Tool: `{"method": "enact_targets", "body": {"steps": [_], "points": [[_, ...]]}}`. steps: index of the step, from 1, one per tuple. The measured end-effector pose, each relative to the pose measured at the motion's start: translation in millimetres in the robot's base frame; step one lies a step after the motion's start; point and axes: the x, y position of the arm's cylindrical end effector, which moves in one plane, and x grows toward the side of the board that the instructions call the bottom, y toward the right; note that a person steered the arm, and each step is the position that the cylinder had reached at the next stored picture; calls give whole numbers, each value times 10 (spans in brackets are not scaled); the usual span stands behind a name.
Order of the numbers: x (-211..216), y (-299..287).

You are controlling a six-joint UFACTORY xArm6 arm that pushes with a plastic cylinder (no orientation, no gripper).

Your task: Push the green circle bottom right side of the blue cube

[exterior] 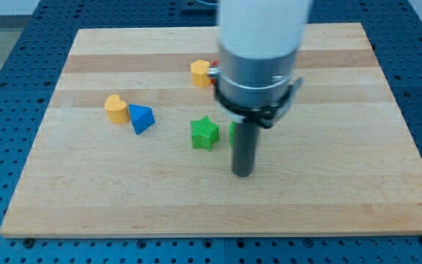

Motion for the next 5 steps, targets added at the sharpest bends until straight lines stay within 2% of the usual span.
{"method": "enact_targets", "body": {"steps": [1, 3, 5], "points": [[-20, -214], [-290, -195], [-442, 239]]}}
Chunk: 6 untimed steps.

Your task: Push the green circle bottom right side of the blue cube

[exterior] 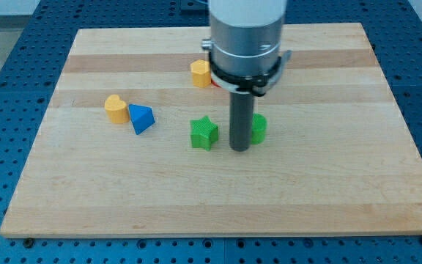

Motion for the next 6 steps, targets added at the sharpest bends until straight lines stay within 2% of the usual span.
{"method": "enact_targets", "body": {"steps": [1, 4, 6], "points": [[-118, 224], [-659, 301], [-775, 533]]}}
